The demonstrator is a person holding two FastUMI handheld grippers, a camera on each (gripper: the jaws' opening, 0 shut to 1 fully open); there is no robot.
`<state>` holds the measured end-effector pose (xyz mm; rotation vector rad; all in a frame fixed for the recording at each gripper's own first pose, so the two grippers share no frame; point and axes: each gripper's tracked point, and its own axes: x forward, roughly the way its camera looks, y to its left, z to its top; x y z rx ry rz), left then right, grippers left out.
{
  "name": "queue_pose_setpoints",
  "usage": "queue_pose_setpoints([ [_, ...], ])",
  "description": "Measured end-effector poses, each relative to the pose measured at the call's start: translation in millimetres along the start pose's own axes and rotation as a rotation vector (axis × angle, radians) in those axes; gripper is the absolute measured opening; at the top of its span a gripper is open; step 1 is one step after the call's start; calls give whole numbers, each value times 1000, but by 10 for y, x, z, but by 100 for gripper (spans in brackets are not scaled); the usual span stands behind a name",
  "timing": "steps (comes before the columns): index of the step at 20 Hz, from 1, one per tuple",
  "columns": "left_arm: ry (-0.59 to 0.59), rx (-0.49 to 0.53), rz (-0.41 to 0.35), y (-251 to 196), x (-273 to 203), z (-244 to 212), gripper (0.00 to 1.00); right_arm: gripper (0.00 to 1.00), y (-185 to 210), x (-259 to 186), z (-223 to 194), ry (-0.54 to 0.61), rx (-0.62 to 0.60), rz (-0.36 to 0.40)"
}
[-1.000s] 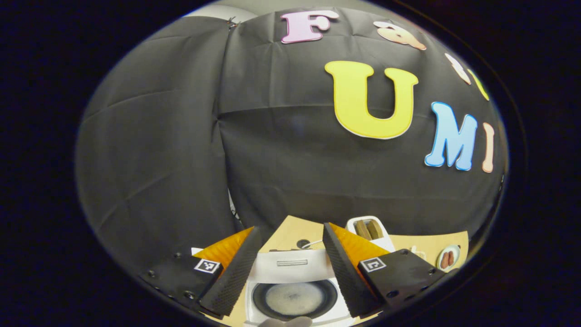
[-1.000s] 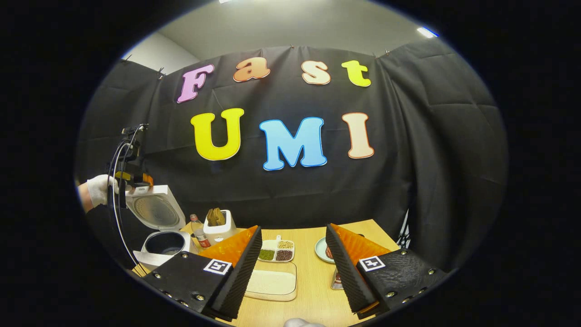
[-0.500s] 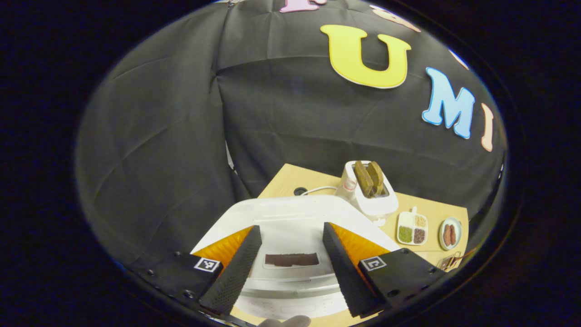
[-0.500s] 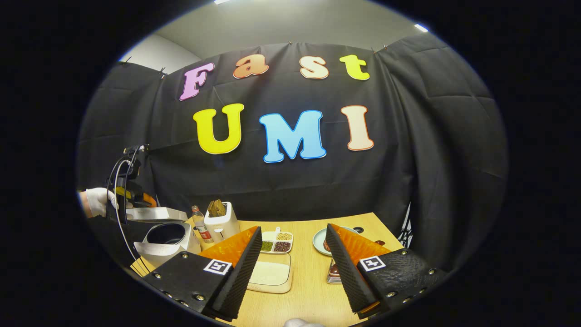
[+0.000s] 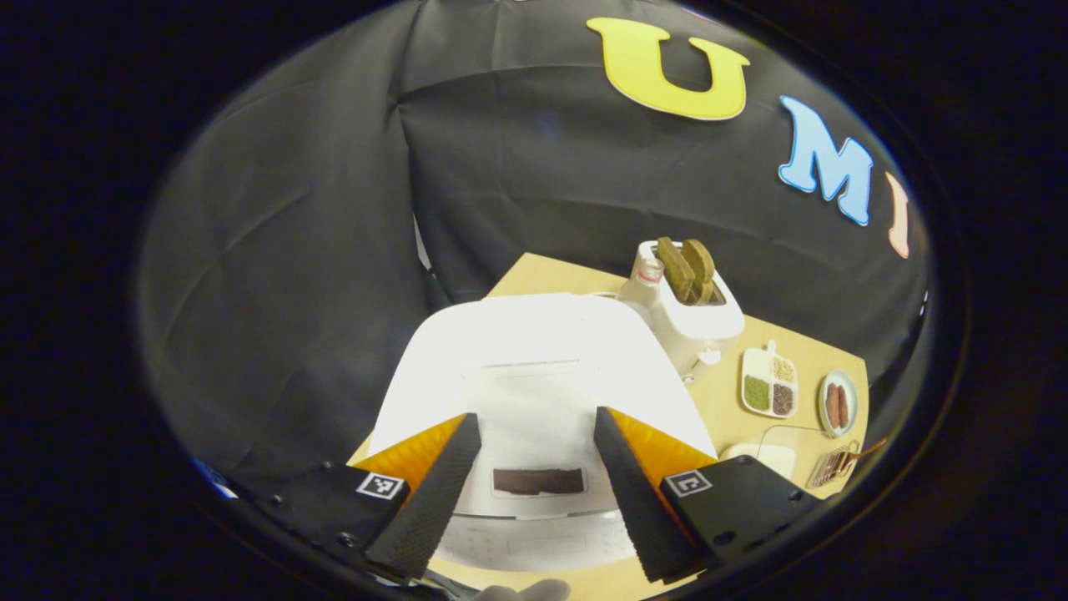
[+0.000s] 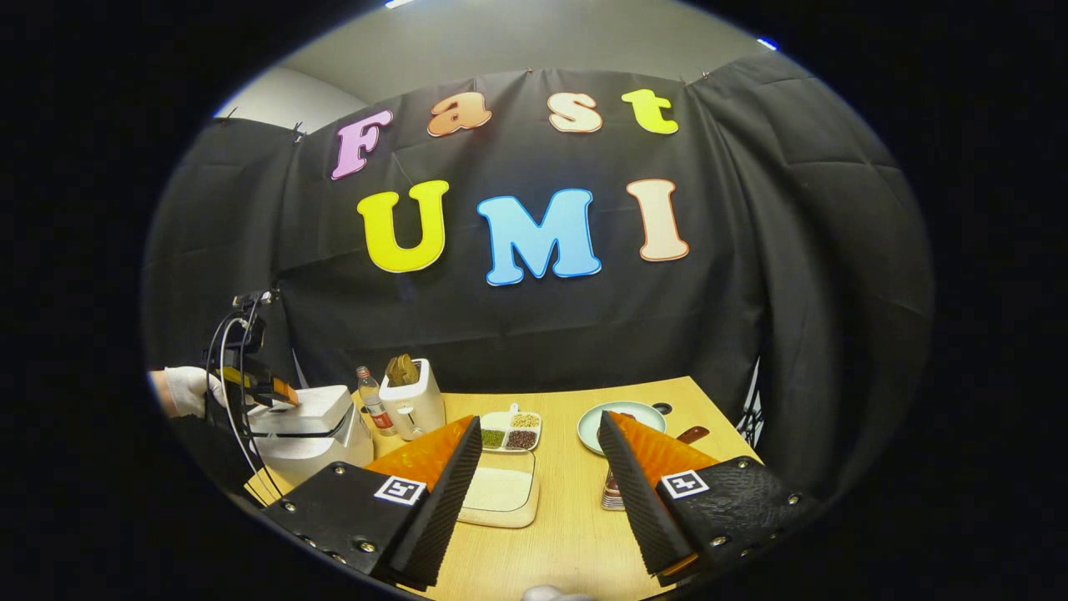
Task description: Close the left gripper, press the button to open the rice cooker; take a wooden spoon from the chopstick holder with the right hand, scoop a spoonful of rice and pour it into the rice cooker, then put the wooden spoon back into the chopstick holder.
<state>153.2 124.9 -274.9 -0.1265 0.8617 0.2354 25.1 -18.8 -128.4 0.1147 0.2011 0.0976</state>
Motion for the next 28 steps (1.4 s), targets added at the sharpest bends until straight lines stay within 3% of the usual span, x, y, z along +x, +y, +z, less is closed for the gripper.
queue_pose_setpoints([
  [5, 100, 14, -19, -40, 57, -319, 98, 87, 4, 20, -69, 21, 11, 2],
  [13, 87, 40, -43, -77, 101, -289, 96, 87, 52, 57, -39, 19, 33, 18],
  [15, 94, 43, -43, -73, 93, -266, 100, 87, 62, 51, -38, 18, 34, 19],
  [18, 83, 41, -41, -69, 100, -242, 96, 87, 63, 37, 4, 11, 34, 20],
  [19, 48, 63, -34, -39, 93, -165, 100, 87, 62, 34, 28, 4, 31, 20],
  [22, -164, 139, 7, -33, -96, 372, 99, 87, 58, 9, 124, -26, 16, 22],
  [25, -449, 160, -13, -224, -686, 900, 97, 87, 55, -14, 269, -65, 7, 22],
  [28, -663, 124, -71, -475, -1472, 1122, 100, 87, 54, -76, 524, -135, -18, 23],
])
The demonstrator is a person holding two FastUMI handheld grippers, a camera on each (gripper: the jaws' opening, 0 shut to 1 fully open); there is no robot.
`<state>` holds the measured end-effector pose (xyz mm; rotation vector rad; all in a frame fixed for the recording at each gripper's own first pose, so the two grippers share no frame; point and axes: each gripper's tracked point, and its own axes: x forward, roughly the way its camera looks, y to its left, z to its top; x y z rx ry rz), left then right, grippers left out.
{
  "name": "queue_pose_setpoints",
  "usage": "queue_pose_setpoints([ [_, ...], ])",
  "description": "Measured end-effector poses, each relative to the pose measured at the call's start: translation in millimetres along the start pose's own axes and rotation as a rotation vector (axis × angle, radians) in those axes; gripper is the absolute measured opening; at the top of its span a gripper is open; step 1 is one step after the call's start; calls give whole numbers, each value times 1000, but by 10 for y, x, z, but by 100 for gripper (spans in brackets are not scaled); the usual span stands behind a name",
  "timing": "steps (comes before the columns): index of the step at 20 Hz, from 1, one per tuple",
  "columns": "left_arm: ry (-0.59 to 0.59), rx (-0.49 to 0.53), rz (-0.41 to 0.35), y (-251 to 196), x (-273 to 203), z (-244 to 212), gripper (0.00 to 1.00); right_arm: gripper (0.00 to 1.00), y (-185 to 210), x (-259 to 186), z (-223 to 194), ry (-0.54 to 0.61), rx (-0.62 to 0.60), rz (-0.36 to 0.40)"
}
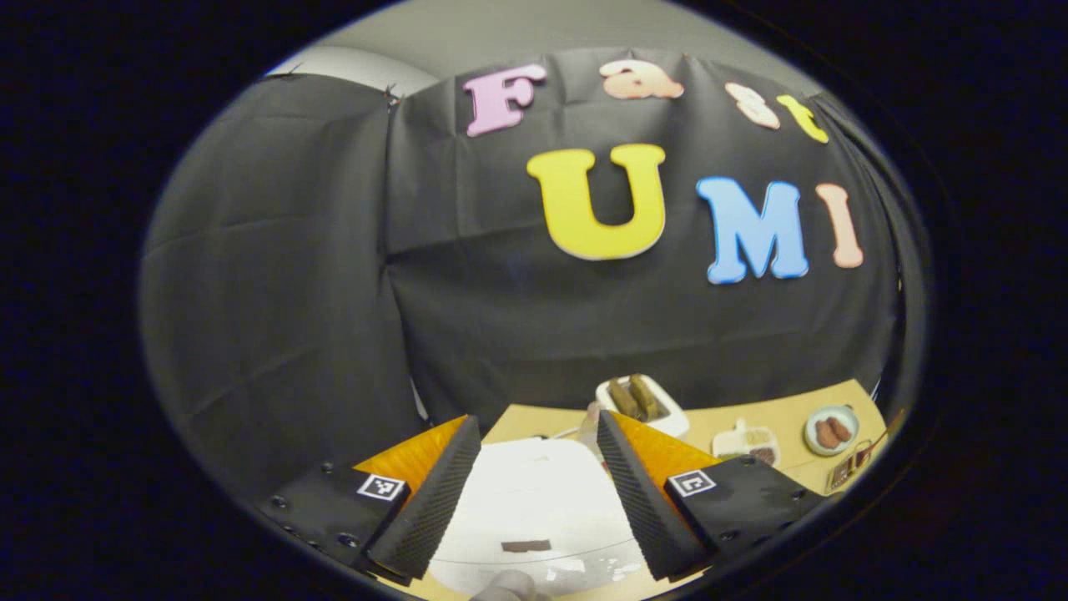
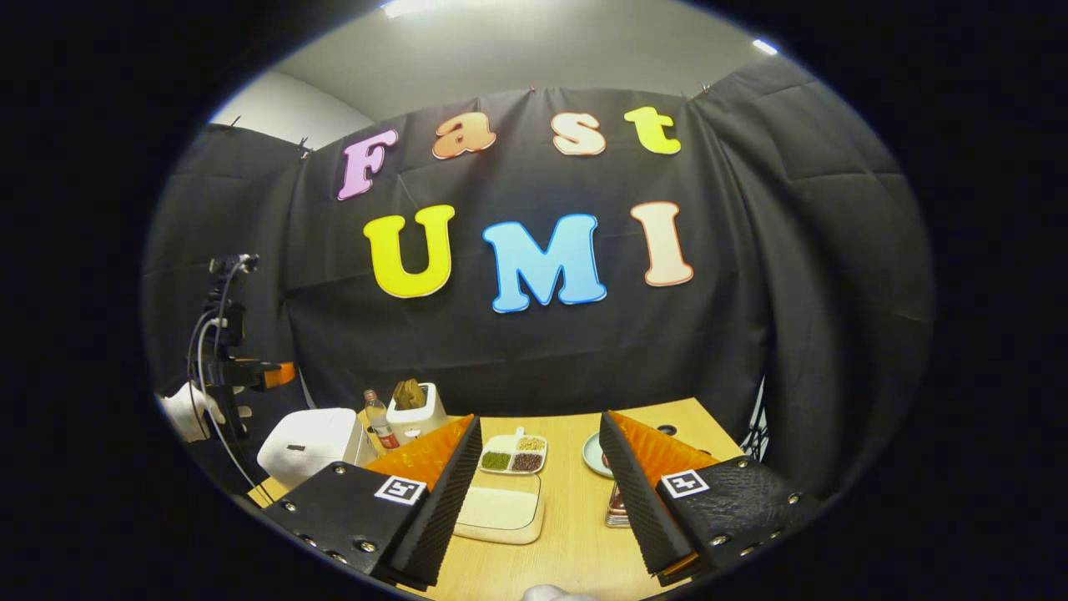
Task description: Close the left gripper, press the button to open the rice cooker; take a wooden spoon from the chopstick holder with the right hand, scoop a spoonful of rice and pour it into the rice cooker, then put the wooden spoon back into the chopstick holder.
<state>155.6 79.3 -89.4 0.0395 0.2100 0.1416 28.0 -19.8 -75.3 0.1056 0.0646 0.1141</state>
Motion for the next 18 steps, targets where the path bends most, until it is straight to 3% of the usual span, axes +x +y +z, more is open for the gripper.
queue_pose_setpoints([
  [3, -93, -55, -30, -214, -699, 408, 98, 87, -59, -43, 290, -65, -13, -4],
  [9, -169, -102, -48, -527, -1765, 616, 99, 87, -212, -165, 590, -118, 6, 10],
  [14, -184, -73, -79, -649, -2273, 635, 100, 87, -202, -325, 662, -145, -8, -3],
  [18, -167, -56, -116, -671, -2391, 573, 100, 87, -112, -473, 677, -152, 2, -18],
])
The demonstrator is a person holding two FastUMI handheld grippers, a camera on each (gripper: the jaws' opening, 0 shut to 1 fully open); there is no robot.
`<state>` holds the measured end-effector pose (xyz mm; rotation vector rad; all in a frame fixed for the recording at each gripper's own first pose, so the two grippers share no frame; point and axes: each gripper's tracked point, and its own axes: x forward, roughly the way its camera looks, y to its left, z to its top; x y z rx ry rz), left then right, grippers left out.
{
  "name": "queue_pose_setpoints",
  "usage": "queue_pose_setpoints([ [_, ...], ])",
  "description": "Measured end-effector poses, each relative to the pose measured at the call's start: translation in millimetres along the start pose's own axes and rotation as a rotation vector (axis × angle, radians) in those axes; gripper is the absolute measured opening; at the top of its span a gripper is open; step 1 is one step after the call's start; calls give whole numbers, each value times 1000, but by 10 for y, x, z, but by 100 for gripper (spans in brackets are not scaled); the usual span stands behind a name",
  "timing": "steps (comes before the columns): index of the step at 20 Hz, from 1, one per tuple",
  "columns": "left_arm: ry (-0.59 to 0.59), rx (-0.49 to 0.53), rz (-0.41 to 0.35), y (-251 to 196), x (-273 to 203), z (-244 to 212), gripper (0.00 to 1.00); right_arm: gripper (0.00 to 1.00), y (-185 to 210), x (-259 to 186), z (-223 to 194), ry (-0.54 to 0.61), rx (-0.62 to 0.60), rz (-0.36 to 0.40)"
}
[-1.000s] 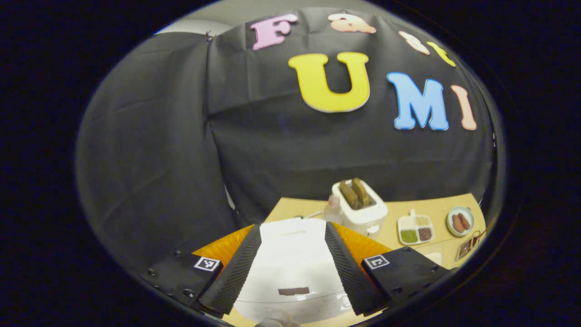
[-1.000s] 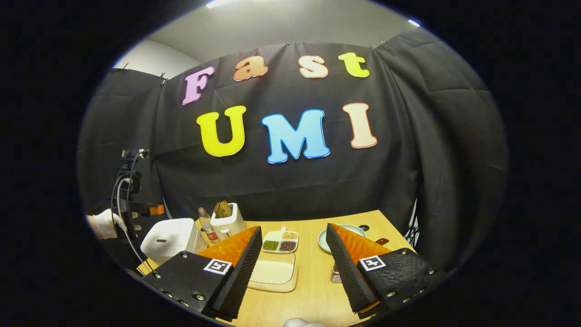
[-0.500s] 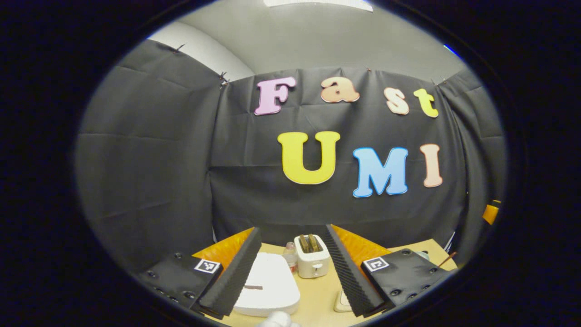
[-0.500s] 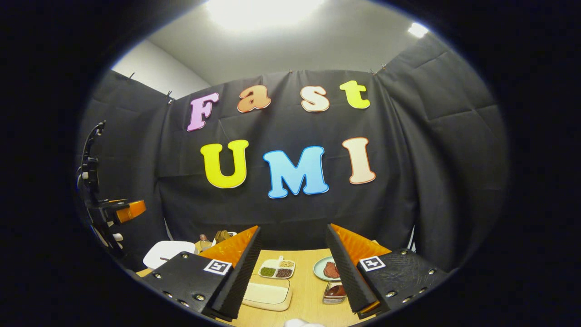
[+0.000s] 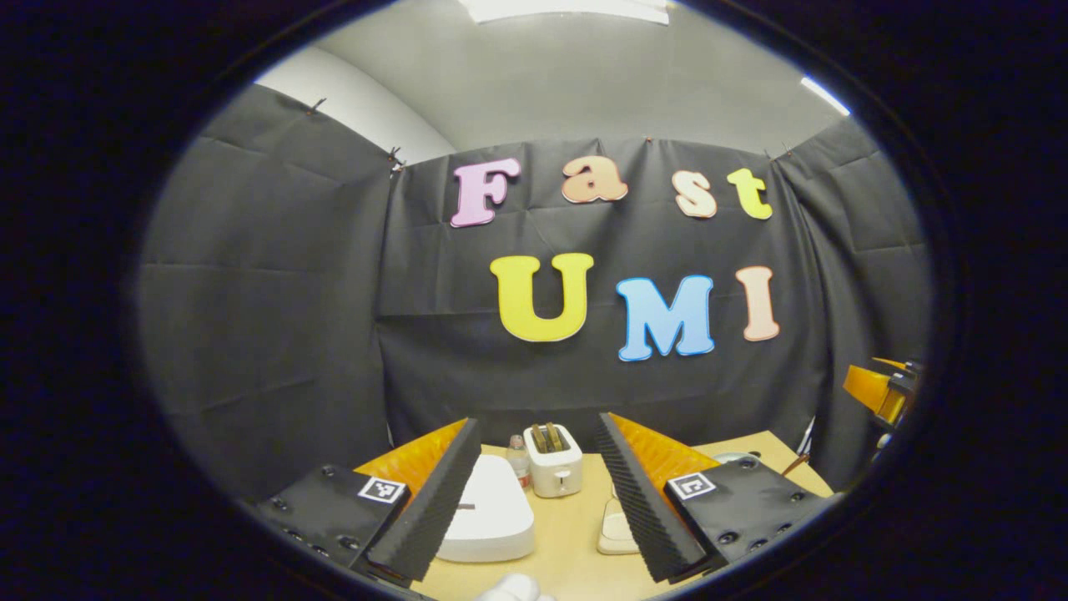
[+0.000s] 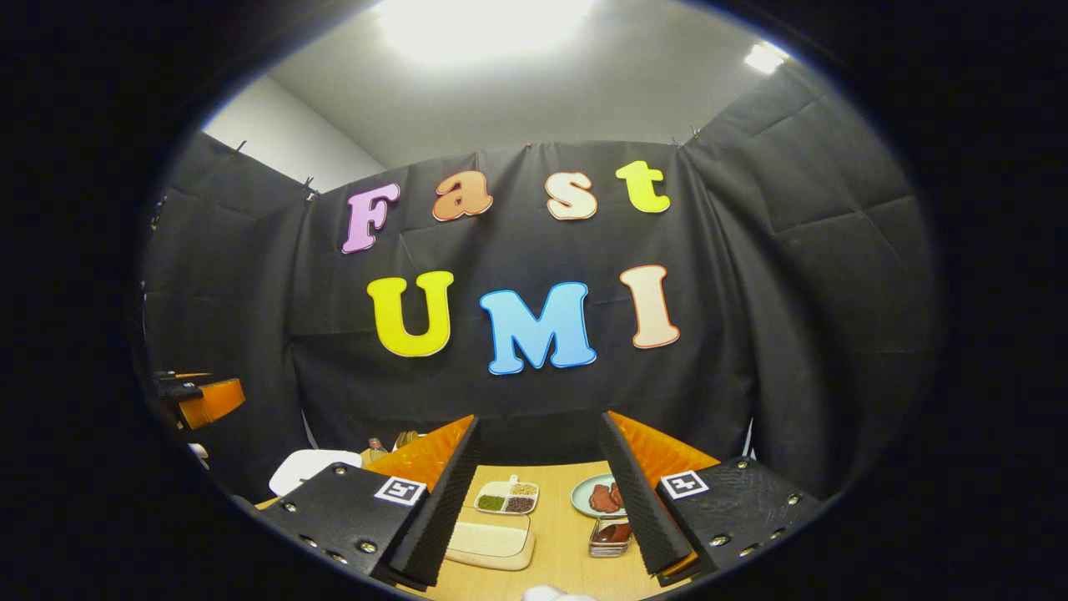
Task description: Close the left gripper, press the button to open the rice cooker; take a wooden spoon from the chopstick holder with the right hand, scoop a spoonful of rice and pour it into the rice cooker, then put the wooden spoon back into the chopstick holder.
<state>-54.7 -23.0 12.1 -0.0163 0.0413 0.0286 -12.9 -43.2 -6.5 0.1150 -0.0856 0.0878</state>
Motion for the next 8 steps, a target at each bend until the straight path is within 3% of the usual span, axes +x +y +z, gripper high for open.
queue_pose_setpoints([
  [8, -15, 7, 7, 107, -2, 29, 98, 87, 104, -10, 110, -15, 5, -1],
])
